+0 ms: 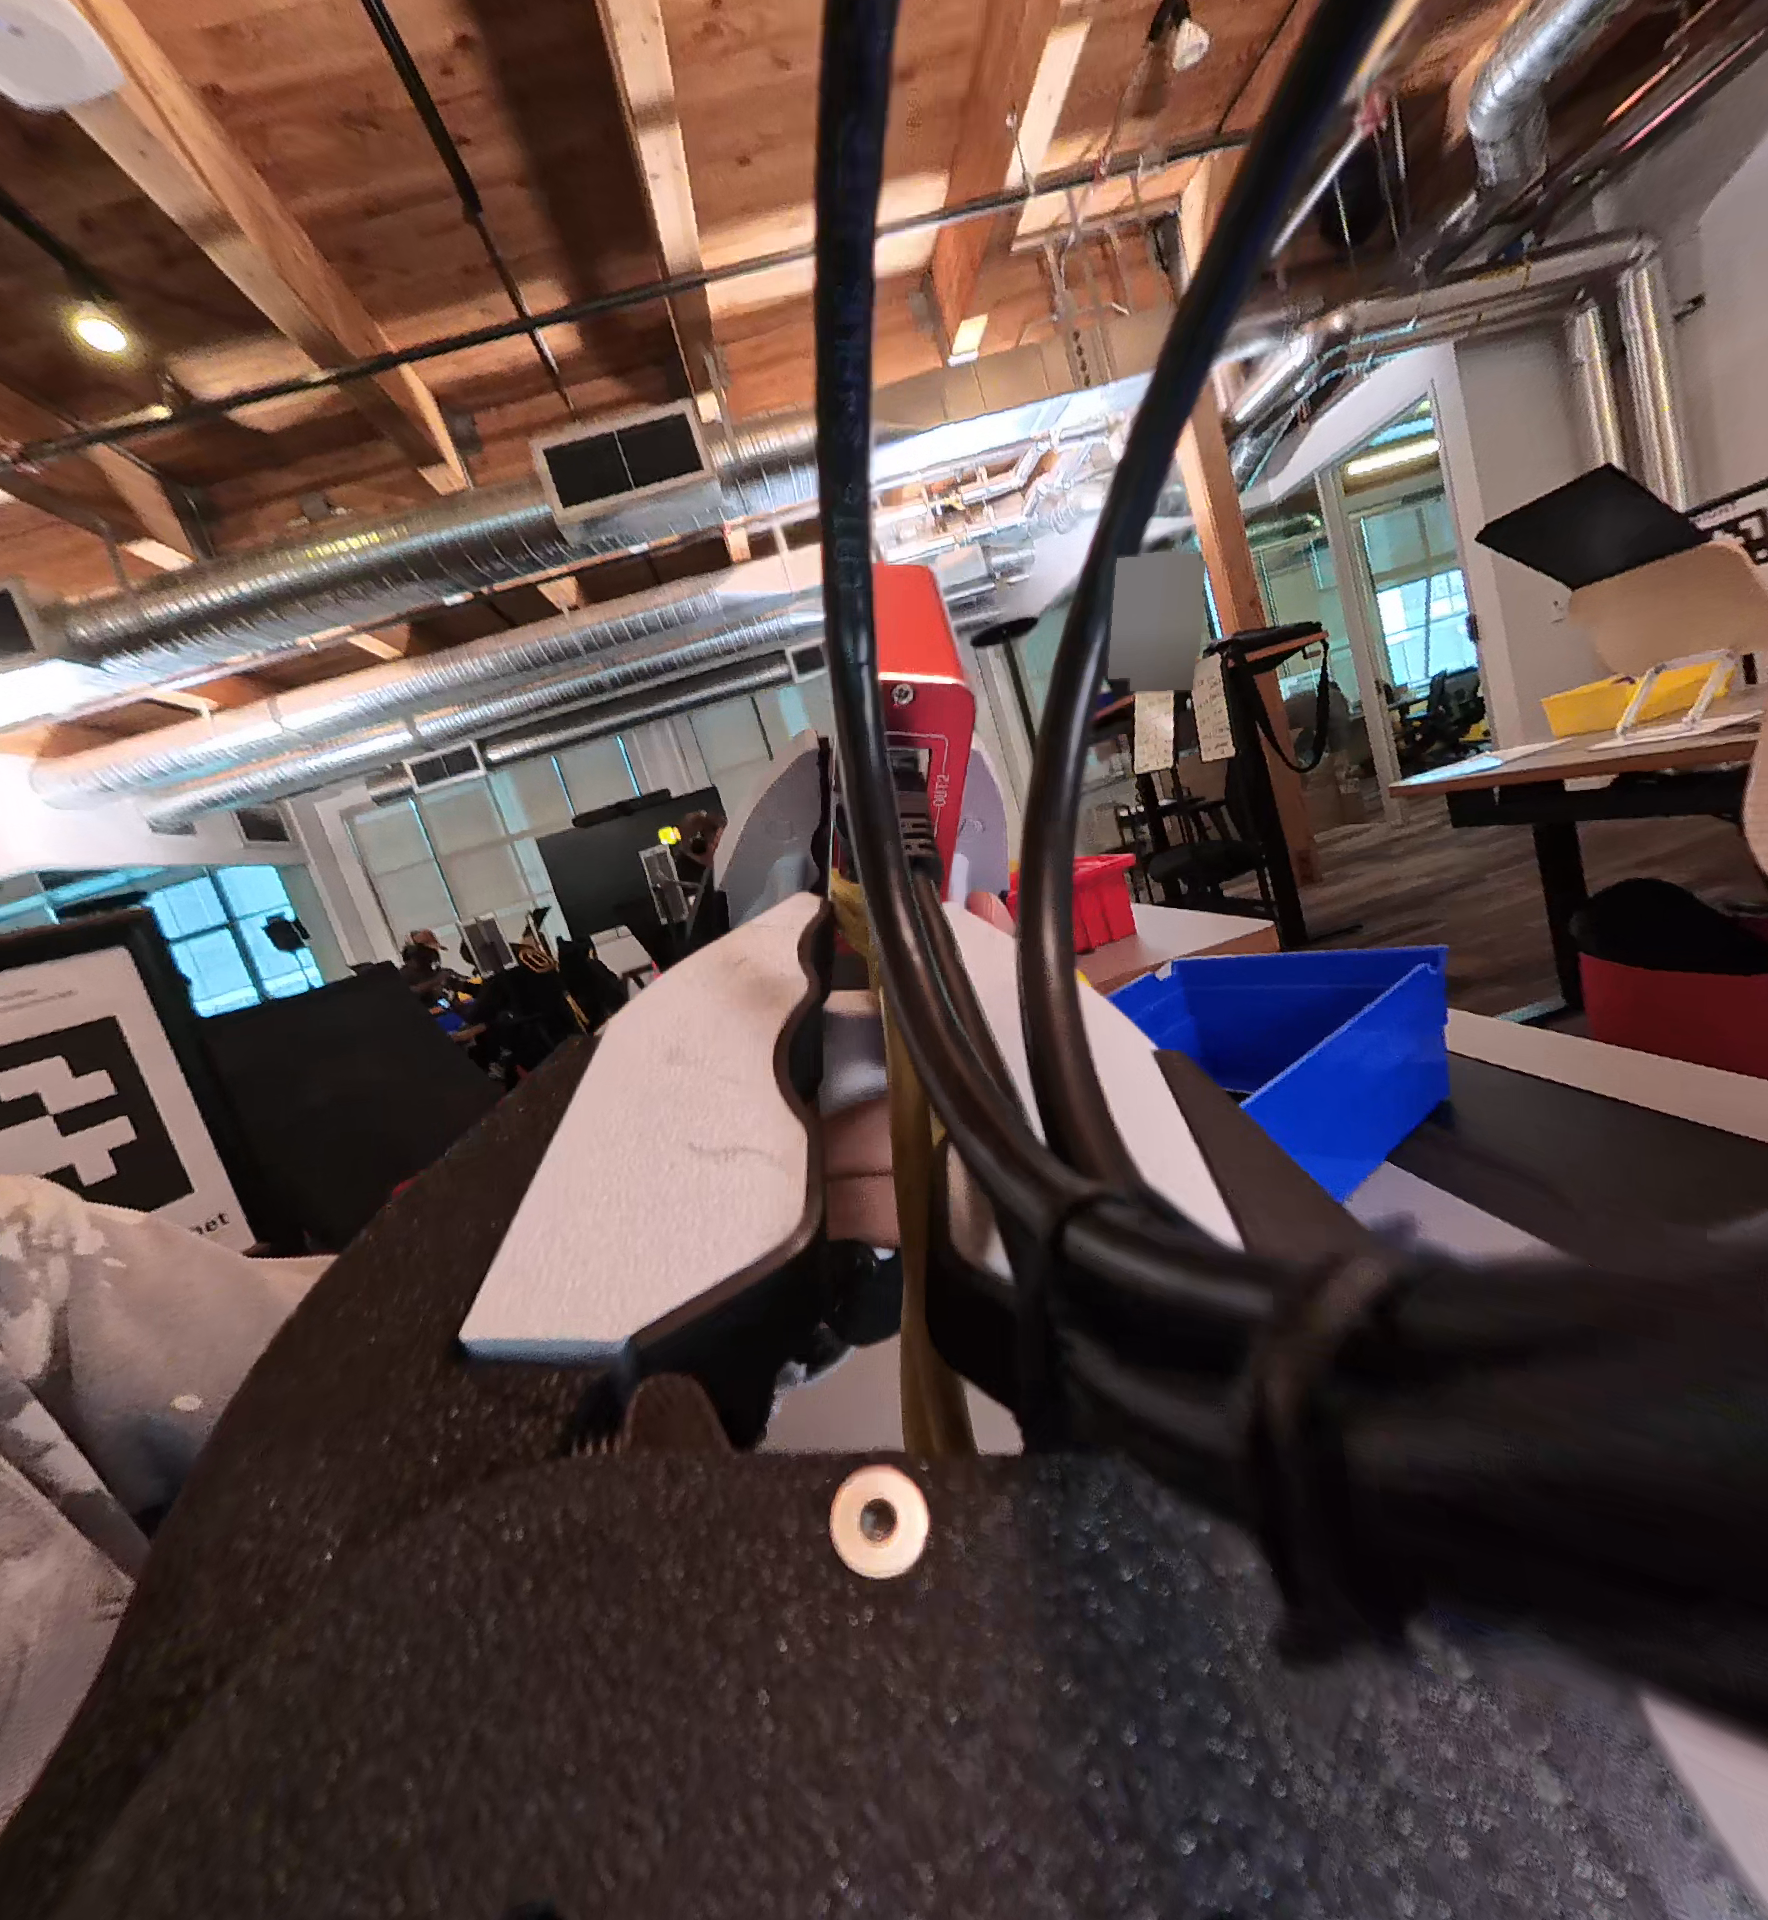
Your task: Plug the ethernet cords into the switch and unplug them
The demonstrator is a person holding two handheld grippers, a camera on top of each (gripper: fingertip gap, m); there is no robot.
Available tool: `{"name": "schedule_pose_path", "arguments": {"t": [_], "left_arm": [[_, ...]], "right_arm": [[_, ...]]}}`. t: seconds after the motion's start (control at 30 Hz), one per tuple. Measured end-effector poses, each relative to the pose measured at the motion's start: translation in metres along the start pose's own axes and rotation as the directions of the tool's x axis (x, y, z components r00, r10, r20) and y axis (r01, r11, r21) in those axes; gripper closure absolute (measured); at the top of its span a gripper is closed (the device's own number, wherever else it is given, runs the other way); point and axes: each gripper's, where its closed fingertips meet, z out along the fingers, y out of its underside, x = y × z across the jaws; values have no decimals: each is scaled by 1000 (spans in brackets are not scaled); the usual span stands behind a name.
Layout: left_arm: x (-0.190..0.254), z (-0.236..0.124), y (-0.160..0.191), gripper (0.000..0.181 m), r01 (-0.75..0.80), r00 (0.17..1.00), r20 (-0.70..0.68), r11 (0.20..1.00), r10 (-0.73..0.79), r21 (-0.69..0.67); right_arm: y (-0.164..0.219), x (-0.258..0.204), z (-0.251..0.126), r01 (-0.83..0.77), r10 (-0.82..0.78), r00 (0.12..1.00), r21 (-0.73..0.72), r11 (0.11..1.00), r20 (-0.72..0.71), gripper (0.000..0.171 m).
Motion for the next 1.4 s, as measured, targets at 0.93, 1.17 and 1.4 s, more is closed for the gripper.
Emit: {"name": "schedule_pose_path", "arguments": {"t": [0.93,1.17,1.4], "left_arm": [[14,2,6,154,-99,995,-10,994,100,33],[19,2,2,154,-164,986,3,985,164,46],[28,4,-3,154,-253,967,25,967,252,32]], "right_arm": [[-4,-4,-2,154,-157,985,-48,987,-67,154],[-7,-8,1,163,-167,982,-62,985,-82,155],[-11,-15,3,194,-201,977,-94,976,-75,155]]}}
